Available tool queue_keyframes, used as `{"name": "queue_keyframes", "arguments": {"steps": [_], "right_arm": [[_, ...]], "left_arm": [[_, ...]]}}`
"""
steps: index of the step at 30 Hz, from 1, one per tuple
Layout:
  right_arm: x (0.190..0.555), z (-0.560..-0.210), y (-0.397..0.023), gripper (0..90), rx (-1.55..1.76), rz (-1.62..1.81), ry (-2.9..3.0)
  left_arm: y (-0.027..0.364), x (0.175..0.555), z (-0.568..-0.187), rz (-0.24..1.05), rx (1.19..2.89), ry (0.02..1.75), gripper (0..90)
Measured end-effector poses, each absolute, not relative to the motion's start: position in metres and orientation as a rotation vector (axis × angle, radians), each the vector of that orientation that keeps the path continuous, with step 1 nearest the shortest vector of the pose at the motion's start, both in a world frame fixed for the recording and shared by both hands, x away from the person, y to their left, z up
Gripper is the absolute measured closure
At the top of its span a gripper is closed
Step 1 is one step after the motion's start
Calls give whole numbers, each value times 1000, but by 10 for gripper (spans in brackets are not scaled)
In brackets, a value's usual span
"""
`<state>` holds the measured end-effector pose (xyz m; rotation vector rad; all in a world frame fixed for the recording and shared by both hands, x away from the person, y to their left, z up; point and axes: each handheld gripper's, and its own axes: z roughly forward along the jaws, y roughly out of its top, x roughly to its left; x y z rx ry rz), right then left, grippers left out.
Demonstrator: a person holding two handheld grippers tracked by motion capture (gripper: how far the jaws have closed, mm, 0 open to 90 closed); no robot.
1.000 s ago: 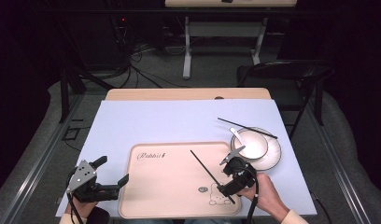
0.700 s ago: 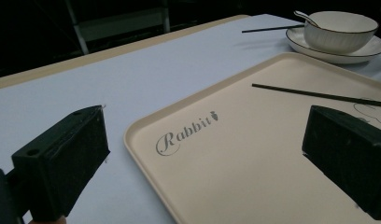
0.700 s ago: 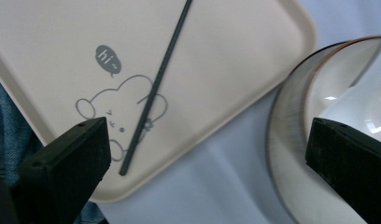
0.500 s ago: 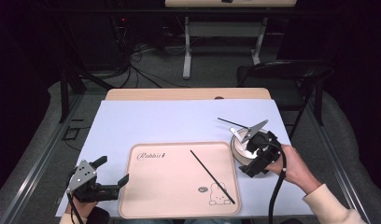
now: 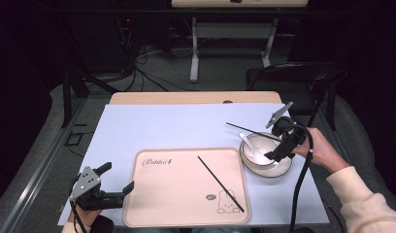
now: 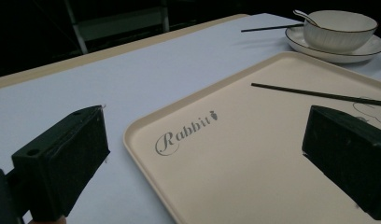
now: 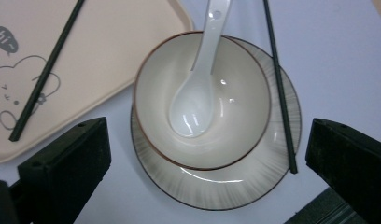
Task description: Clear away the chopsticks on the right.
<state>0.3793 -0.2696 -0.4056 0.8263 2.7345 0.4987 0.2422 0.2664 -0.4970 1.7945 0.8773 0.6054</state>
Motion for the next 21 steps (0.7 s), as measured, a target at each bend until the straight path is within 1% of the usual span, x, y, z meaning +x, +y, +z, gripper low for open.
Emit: {"name": "queue_keyframes", "arguments": {"steps": [10, 21], "right_arm": [[412, -399, -292, 0, 871, 484, 2720], [450, -417, -300, 0, 915, 418, 2727]], "left_arm": [[266, 242, -497, 604, 1796, 875, 0], [266, 242, -497, 603, 1799, 874, 0]]}}
